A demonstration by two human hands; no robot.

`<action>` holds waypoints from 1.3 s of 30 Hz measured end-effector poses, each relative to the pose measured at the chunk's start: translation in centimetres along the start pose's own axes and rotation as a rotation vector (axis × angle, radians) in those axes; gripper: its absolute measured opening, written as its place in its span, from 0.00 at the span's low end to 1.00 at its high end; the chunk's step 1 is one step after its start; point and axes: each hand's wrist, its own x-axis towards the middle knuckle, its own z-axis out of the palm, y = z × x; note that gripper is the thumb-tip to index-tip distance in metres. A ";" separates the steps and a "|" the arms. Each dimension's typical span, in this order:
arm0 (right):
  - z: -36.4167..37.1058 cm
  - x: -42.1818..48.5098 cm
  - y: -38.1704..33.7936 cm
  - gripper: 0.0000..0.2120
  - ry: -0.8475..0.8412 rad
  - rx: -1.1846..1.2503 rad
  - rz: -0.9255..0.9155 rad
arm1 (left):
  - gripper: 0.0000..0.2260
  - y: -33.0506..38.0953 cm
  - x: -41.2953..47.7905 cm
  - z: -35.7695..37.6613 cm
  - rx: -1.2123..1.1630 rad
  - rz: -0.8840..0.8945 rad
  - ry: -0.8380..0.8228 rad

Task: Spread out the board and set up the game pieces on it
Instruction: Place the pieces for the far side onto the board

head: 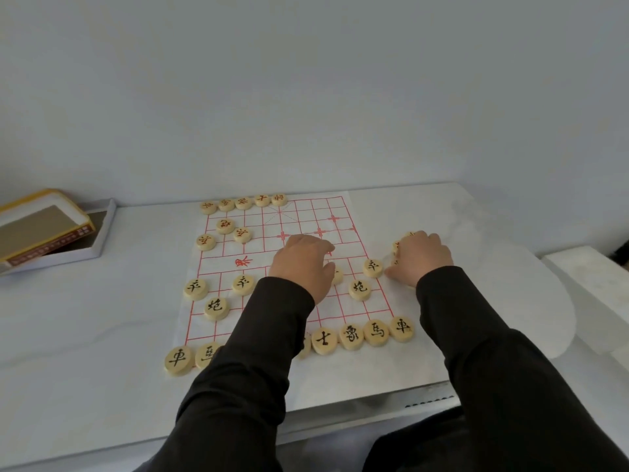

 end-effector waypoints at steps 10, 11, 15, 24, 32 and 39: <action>-0.7 0.8 -0.1 0.18 -0.068 0.020 0.007 | 0.18 -1.3 1.3 -1.4 -0.089 -0.078 -0.015; -0.7 0.7 -0.1 0.17 -0.067 0.021 0.001 | 0.18 -1.2 1.3 -1.3 -0.093 -0.083 -0.021; -0.5 0.6 -0.2 0.14 -0.006 0.066 -0.019 | 0.17 -0.8 1.3 -0.6 -0.093 -0.074 -0.043; -0.3 0.6 0.4 0.17 0.064 0.375 0.021 | 0.17 -0.8 1.5 0.2 -0.077 -0.059 -0.052; -0.3 0.4 0.6 0.18 0.207 0.613 0.007 | 0.17 0.7 1.5 0.4 -0.125 -0.021 0.008; -1.0 0.6 0.1 0.14 0.203 0.791 -0.017 | 0.16 -1.0 1.4 -0.4 -0.114 -0.183 0.044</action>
